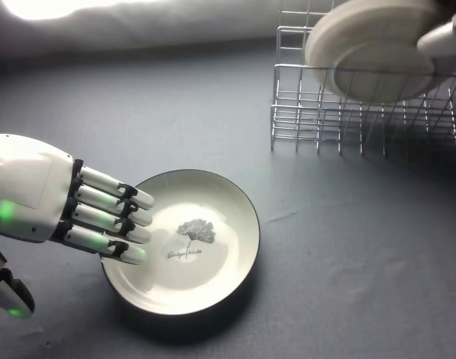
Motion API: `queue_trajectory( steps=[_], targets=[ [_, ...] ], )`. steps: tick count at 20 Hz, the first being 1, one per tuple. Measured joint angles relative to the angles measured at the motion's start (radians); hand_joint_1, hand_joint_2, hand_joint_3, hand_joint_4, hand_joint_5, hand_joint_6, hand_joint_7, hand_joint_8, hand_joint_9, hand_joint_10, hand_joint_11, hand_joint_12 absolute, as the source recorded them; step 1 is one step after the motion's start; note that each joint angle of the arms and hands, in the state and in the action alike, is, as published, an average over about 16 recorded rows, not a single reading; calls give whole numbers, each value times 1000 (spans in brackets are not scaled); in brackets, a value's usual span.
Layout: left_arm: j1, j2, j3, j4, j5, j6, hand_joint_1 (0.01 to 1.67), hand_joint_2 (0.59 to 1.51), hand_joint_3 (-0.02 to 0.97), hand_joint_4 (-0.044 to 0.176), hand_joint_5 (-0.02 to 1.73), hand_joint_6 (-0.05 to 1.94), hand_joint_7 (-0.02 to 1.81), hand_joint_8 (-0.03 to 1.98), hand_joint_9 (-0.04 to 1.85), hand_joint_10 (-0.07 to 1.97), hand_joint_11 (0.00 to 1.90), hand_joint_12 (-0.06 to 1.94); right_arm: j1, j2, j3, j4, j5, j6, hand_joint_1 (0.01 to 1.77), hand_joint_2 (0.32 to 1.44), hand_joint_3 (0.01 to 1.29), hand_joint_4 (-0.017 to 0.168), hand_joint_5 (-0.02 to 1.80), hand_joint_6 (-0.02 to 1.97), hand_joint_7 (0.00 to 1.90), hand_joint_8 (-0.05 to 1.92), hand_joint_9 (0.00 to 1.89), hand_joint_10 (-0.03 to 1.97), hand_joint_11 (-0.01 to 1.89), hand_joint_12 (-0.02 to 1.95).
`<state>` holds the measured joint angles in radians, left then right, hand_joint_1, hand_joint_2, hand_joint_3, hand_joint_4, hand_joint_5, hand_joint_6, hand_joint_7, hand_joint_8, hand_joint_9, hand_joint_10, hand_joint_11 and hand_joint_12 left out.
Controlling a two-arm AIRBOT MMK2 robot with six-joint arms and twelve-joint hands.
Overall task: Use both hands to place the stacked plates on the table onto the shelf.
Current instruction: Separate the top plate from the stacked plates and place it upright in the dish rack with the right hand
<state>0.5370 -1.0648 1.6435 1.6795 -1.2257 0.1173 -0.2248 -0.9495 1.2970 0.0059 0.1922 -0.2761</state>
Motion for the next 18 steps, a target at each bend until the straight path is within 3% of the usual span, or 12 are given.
queue_trajectory(
  steps=[3,9,13,18],
  targets=[
    [4,-5,9,1,5,5,22,1150,21,2,22,3,17,8,16,20,15,1,-29,0,0,-31,23,1,1316,1043,14,-7,885,915,992,652,932,676,705,1052],
    [9,-8,19,6,5,12,22,1150,21,2,21,4,15,8,16,20,15,1,-65,0,0,-85,61,3,1221,1072,14,-5,777,548,866,331,810,318,472,1130],
    [11,-5,21,12,4,14,22,1150,21,2,21,4,15,8,16,20,15,1,-65,0,-3,-124,82,3,1129,1079,14,-4,637,300,716,108,676,84,272,1136],
    [13,0,22,22,3,15,23,1151,20,2,21,3,16,8,16,19,14,1,-43,0,-20,-204,112,2,1021,1067,14,-4,435,34,497,6,471,23,104,1013]
  ],
)
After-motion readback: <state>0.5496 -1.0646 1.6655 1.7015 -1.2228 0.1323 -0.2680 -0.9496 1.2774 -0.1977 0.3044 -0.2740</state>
